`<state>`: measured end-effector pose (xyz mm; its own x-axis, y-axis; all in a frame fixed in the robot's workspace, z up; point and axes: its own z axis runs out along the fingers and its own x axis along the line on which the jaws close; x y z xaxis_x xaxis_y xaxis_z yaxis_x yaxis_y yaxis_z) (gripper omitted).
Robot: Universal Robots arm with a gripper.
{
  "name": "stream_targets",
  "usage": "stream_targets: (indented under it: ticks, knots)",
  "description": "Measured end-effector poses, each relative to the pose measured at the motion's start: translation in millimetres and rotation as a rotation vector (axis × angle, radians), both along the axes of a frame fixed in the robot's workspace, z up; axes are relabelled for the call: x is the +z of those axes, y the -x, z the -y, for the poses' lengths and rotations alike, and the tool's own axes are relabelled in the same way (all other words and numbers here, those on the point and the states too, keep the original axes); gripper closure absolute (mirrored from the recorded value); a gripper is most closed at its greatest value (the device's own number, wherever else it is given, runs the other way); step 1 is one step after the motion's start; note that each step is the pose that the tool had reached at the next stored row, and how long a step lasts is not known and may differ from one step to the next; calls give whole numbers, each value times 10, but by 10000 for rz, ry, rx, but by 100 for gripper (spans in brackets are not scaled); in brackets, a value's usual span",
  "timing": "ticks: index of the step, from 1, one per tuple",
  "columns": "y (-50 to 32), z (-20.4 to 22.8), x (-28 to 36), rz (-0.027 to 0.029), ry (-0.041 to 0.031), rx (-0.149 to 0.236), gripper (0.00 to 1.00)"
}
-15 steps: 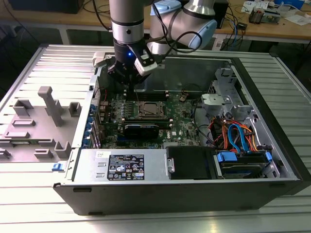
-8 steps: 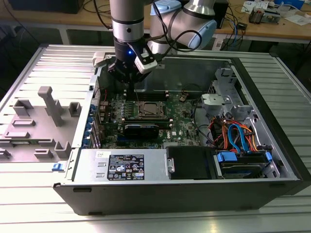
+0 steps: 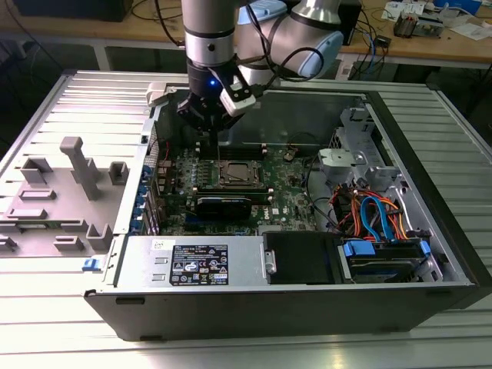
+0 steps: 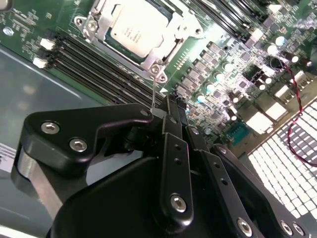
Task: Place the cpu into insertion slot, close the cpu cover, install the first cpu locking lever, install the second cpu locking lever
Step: 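Install the first cpu locking lever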
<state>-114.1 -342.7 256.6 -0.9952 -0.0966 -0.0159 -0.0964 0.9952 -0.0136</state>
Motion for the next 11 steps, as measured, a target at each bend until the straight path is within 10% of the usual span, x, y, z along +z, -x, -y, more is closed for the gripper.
stream_targets:
  ticks: [11]
  knots:
    - [-186, -8, -11, -2, 26, -1, 89]
